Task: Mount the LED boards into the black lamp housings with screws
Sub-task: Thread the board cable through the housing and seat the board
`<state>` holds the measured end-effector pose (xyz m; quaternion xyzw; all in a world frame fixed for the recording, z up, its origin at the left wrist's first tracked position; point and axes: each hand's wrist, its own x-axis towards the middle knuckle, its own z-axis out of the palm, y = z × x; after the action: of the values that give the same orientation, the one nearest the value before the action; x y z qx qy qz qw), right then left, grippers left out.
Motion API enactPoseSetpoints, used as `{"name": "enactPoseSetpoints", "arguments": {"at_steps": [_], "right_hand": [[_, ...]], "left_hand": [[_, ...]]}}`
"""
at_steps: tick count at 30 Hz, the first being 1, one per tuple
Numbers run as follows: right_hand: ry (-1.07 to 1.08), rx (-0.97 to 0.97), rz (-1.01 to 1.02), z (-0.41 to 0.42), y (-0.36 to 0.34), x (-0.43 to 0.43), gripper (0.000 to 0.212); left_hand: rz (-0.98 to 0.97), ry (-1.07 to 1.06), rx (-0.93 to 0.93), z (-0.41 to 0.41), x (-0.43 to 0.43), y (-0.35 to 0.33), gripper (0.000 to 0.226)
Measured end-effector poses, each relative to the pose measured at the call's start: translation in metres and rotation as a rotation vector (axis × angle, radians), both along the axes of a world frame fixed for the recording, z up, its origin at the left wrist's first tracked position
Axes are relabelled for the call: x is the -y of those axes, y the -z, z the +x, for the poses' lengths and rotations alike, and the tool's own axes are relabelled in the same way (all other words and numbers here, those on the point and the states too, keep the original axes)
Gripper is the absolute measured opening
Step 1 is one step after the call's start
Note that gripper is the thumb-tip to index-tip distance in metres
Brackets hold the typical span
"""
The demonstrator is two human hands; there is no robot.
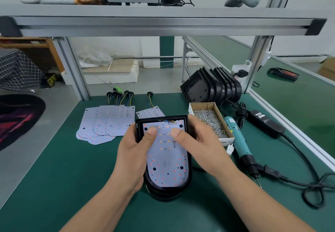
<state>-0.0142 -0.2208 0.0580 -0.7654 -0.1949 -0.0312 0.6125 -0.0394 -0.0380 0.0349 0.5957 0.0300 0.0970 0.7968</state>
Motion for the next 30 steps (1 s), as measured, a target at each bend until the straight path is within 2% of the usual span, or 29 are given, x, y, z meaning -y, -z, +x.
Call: {"name": "enactPoseSetpoints", "arguments": {"at_steps": [3,7,10,12,15,16,18,21,23,26,27,30], "right_hand": [[-0.049,-0.034,0.065,0.001,0.0,0.002,0.029],[0.087,-0.034,0.014,0.003,0.004,-0.003,0.026],[0.095,-0.008,0.02,0.001,0.007,-0.005,0.028],[-0.004,-0.009,0.067,0.003,0.005,-0.001,0.036],[-0.126,-0.046,0.293,0.004,-0.001,0.008,0.054],[-0.142,-0.075,0.321,0.004,-0.001,0.01,0.051],[-0.221,-0.172,0.244,0.002,-0.002,0.01,0.045],[-0.474,-0.271,0.014,-0.002,0.006,0.004,0.046],[-0.525,-0.282,0.061,-0.002,0.007,0.002,0.035],[-0.311,-0.415,0.347,0.008,-0.001,0.005,0.007],[-0.207,-0.366,0.348,0.012,-0.004,0.009,0.009],[0.084,0.073,-0.018,0.02,-0.009,0.021,0.02]], "left_hand": [[-0.006,-0.018,0.002,-0.001,0.0,-0.001,0.029],[0.001,-0.006,0.041,-0.005,0.003,-0.003,0.024],[0.0,0.021,0.045,-0.007,0.005,-0.004,0.024],[-0.064,0.055,0.02,-0.008,0.004,-0.006,0.028],[-0.278,0.168,-0.119,-0.009,0.0,-0.014,0.029],[-0.34,0.206,-0.168,-0.009,-0.003,-0.016,0.029],[-0.46,0.258,-0.223,-0.009,-0.009,-0.015,0.031],[-0.634,0.366,-0.237,-0.005,-0.018,-0.015,0.031],[-0.641,0.368,-0.236,-0.003,-0.02,-0.017,0.033],[-0.627,0.316,-0.213,-0.002,-0.019,-0.019,0.03],[-0.606,0.305,-0.212,-0.003,-0.017,-0.02,0.03],[-0.565,0.336,-0.252,-0.008,-0.01,-0.02,0.032]]}}
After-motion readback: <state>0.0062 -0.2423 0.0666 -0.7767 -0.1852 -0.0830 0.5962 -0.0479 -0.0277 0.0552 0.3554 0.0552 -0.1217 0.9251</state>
